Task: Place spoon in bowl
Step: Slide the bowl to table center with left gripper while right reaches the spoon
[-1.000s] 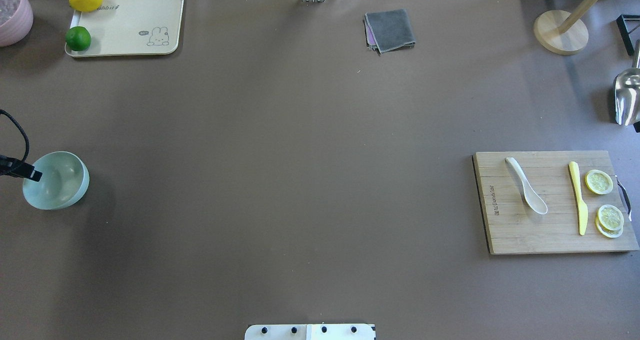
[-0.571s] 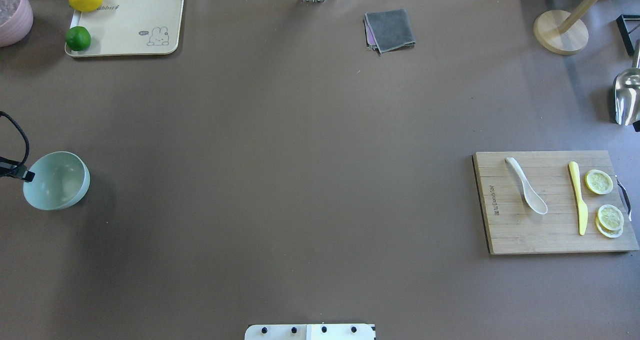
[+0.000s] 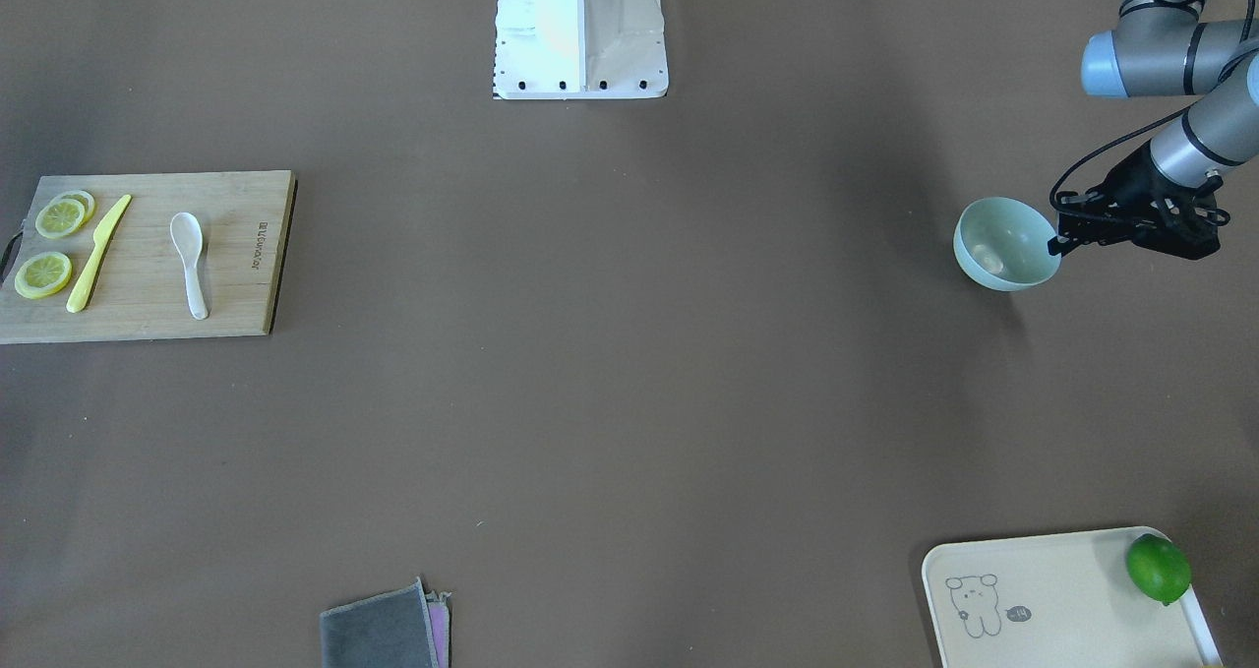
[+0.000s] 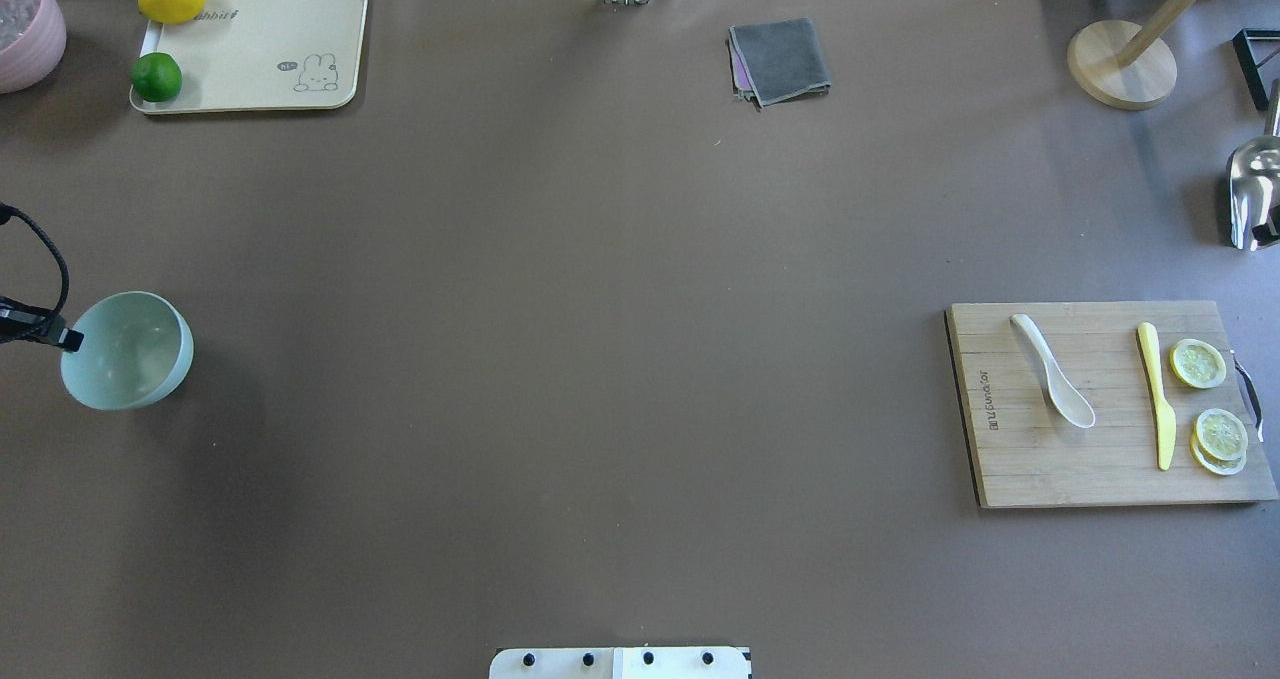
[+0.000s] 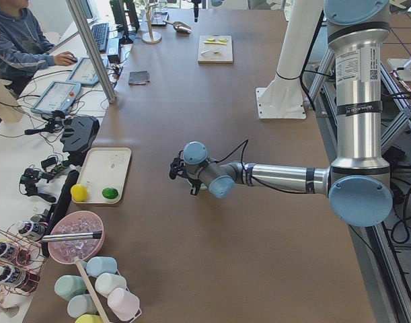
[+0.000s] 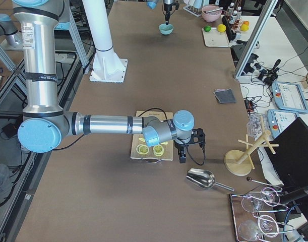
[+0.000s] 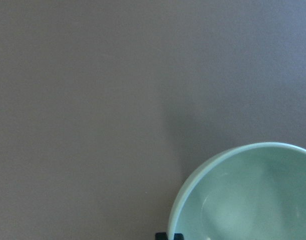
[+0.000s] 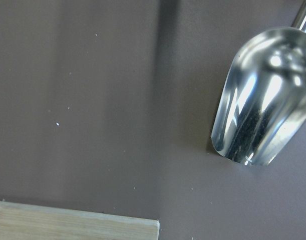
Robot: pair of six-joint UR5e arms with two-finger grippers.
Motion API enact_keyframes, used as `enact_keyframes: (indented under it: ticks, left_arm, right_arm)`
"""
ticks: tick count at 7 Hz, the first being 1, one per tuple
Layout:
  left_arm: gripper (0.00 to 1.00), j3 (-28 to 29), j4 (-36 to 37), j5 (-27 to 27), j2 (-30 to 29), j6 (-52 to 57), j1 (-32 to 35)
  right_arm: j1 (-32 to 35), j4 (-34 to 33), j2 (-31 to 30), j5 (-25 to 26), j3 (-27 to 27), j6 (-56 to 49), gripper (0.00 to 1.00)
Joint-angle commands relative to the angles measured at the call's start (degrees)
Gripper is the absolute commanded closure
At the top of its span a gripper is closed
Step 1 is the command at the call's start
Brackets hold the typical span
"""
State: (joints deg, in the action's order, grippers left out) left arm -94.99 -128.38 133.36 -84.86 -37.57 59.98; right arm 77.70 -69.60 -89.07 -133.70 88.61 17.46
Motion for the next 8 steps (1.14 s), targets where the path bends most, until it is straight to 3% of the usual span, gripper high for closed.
enact_keyframes:
  ticks: [1, 3, 4, 6, 8]
  left_arm:
    - [1.00, -5.97, 3.64, 0.06, -3.55, -9.95, -1.00]
    - [1.00, -7.41, 3.92, -0.81, -11.68, -23.80, -7.39]
    - [1.00, -7.41, 6.36, -3.69, -16.87, -29.87, -11.25]
    - [1.00, -7.23, 19.24, -11.85, -28.99, -34.05, -18.03]
    - [1.00, -4.26, 20.89, -16.97, -34.73, -38.35, -23.93]
  right_arm:
    - [-4.46, 0.07, 2.31, -0.16, 2.60, 8.94, 0.00]
    - [-10.61, 0.07, 3.02, 0.19, 7.17, 17.67, 0.00]
    - [-12.90, 0.07, 3.37, 0.28, 8.23, 17.87, 0.00]
    - [-16.68, -0.01, 3.38, 0.98, 10.34, 17.87, 0.00]
    - [-20.38, -0.01, 3.38, 3.26, 10.18, 17.87, 0.00]
